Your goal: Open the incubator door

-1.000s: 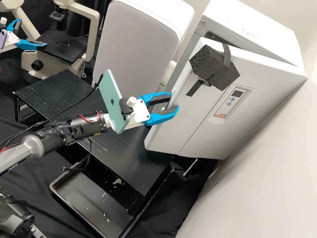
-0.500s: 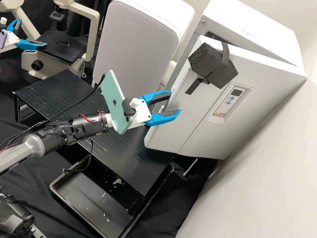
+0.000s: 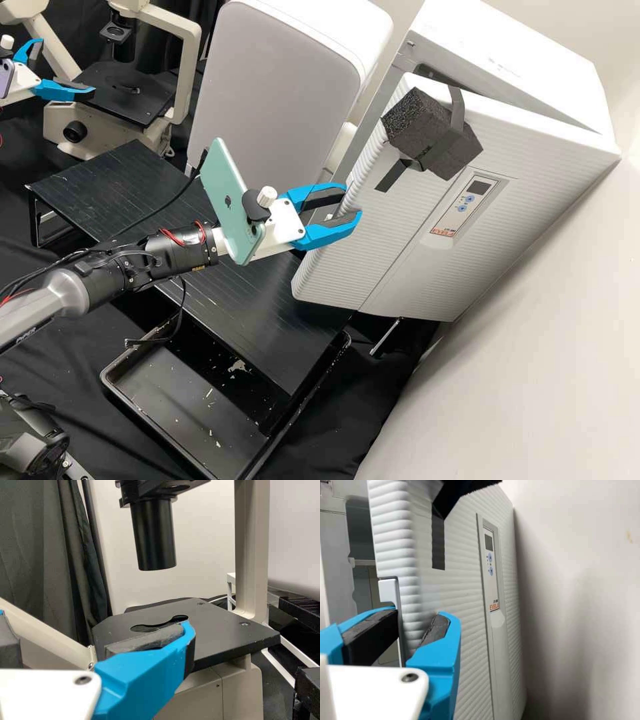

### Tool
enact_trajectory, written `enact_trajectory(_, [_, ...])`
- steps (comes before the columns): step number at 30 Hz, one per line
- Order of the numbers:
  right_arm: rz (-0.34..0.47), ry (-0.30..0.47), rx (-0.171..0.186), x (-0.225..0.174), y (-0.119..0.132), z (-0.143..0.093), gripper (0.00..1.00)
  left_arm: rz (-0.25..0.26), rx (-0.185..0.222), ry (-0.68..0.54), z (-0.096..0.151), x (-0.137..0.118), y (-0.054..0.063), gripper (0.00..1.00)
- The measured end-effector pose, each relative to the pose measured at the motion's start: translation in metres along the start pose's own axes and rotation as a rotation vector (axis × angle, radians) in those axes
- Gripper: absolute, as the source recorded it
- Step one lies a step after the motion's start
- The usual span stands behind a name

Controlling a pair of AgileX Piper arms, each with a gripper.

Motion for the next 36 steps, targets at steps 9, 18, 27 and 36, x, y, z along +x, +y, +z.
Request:
enact_trajectory(9, [-0.045, -0.055, 0.003, 0.004, 0.005, -0.006, 0.00, 0.000, 0.000, 0.000, 0.000, 0.000, 0.000, 1.00])
enact_trajectory(18, [-0.072, -0.062, 0.012, 0.010, 0.005, -0.011, 1.00, 0.000, 0.000, 0.000, 0.000, 0.000, 0.000, 1.00])
enact_trajectory(27, [-0.097, -0.072, 0.034, 0.020, -0.001, -0.020, 1.00, 0.000, 0.000, 0.000, 0.000, 0.000, 0.000, 1.00])
enact_trajectory(36, [-0.101, -0.097, 0.065, 0.023, -0.003, -0.022, 1.00, 0.000, 0.000, 0.000, 0.000, 0.000, 0.000, 1.00])
